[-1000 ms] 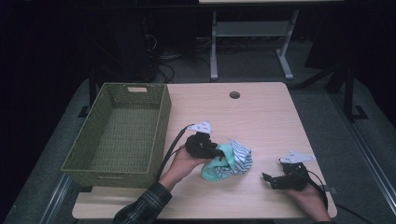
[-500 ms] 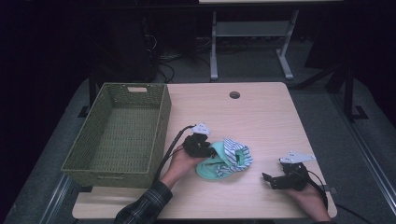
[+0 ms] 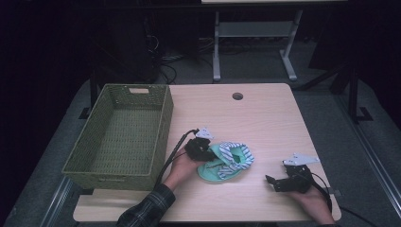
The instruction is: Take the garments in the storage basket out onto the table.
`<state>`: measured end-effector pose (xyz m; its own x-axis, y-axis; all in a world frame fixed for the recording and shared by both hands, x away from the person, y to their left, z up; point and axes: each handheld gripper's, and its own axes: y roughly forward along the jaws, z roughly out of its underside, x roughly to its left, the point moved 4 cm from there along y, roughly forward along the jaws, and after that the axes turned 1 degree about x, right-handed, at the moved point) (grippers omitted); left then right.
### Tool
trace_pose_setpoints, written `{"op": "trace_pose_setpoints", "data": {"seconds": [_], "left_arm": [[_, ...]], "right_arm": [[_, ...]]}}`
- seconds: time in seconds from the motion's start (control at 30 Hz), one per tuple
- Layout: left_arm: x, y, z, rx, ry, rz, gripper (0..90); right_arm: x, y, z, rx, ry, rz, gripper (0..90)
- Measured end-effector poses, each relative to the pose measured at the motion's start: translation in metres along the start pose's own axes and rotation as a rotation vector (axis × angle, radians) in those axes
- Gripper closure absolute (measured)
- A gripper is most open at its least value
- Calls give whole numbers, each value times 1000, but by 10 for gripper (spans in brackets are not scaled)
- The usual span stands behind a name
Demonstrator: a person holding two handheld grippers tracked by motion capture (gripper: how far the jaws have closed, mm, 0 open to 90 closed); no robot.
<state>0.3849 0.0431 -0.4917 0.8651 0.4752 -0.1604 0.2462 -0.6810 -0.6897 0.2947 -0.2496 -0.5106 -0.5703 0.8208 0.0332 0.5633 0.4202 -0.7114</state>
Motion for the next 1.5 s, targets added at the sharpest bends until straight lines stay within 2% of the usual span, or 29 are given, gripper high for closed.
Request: {"op": "trace_pose_setpoints", "data": {"seconds": [0.13,0.23,0.3,0.37,0.43,0.47,0.73,0.83,0.97,1.0,1.2,1.5], "left_arm": [[1,0,0,1,-27,-5,515],[1,-9,-2,5,-19,-7,398],[-2,-14,-4,5,-16,8,353],[-4,-19,-4,18,-7,8,298],[-7,-22,-4,26,-5,7,282],[-9,-26,-4,37,12,-5,255],[-22,-45,-11,13,35,9,254],[-28,-58,-20,-31,53,16,259],[-33,-64,-27,-65,51,31,261],[-36,-66,-30,-78,61,44,293],[-47,-64,-40,-93,88,86,359],[-56,-55,-53,-98,123,111,435]], "right_arm": [[0,0,0,0,0,0,76],[0,0,0,0,0,0,76],[0,0,0,0,1,0,76],[0,0,0,0,0,0,76],[0,0,0,0,0,0,76],[0,0,0,0,0,0,76],[0,0,0,0,1,0,76],[0,0,0,0,0,0,76],[0,0,0,0,0,0,76],[0,0,0,0,0,0,76],[0,0,0,0,0,0,76],[0,0,0,-1,0,0,76]]}}
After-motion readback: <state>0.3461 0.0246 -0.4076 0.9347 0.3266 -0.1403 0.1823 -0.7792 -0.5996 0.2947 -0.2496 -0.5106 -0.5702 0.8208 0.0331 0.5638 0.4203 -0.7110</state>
